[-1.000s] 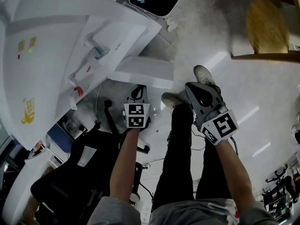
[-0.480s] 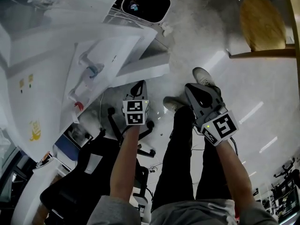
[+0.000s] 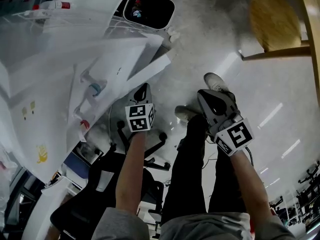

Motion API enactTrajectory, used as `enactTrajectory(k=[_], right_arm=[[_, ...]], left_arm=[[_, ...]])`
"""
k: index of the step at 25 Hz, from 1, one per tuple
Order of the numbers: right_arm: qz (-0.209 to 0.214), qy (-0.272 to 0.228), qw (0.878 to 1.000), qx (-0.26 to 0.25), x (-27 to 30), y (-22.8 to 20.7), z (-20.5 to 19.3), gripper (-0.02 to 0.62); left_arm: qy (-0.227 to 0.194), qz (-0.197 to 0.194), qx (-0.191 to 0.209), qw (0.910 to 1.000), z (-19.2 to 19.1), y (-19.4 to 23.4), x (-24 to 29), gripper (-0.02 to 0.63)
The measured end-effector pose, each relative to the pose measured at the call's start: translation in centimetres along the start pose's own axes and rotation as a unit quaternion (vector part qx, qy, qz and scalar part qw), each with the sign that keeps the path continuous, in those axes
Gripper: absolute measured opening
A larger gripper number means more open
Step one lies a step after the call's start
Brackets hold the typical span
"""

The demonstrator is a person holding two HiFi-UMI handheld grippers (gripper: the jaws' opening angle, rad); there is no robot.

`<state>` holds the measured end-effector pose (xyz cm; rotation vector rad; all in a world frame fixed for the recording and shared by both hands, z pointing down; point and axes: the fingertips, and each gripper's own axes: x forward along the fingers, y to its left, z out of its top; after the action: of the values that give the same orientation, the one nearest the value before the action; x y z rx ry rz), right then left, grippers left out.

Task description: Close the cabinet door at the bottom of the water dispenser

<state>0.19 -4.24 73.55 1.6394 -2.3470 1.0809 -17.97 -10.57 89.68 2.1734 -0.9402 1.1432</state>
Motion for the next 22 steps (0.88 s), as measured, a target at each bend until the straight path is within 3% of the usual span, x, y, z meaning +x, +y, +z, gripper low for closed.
enactTrajectory(k=[22], right_arm=[[-0.020,-0.010,1.000,0.006,0.9,0.2,-0.1,0.009]], left_arm=[[-0.037,0.021,-0.037,0.9984,3.0,3.4,1.2,0.006]])
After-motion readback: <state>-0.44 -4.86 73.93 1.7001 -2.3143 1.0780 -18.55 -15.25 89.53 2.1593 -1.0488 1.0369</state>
